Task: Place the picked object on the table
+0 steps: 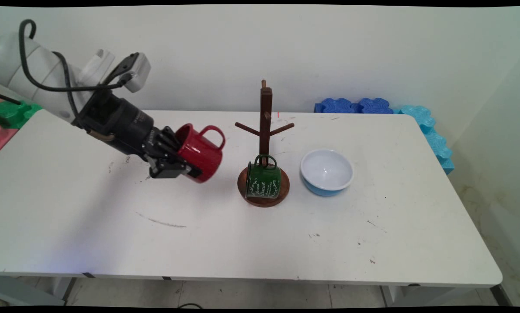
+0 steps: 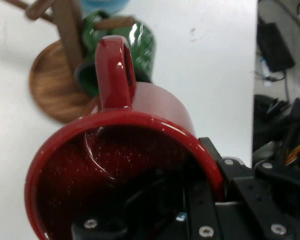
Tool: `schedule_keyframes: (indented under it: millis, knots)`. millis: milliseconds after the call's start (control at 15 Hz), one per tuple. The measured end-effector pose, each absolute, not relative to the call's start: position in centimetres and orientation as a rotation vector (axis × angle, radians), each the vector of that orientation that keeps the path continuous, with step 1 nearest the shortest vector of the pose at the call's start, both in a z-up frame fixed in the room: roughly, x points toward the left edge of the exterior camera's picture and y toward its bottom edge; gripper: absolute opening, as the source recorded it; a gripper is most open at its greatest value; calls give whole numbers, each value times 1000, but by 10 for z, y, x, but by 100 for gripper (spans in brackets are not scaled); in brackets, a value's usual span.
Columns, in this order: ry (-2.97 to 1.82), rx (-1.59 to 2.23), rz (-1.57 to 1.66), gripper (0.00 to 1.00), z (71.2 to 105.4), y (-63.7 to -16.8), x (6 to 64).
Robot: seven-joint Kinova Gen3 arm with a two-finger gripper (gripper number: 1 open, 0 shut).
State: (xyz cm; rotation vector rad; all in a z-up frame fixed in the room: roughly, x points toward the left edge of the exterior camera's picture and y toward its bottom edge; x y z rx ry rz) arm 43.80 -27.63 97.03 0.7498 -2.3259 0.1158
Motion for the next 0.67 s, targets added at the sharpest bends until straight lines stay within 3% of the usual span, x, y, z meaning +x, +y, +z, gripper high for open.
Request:
schedule_keyframes:
  millis: [667]
  knots:
    - [-2465,798,270,0,949,-301,480]
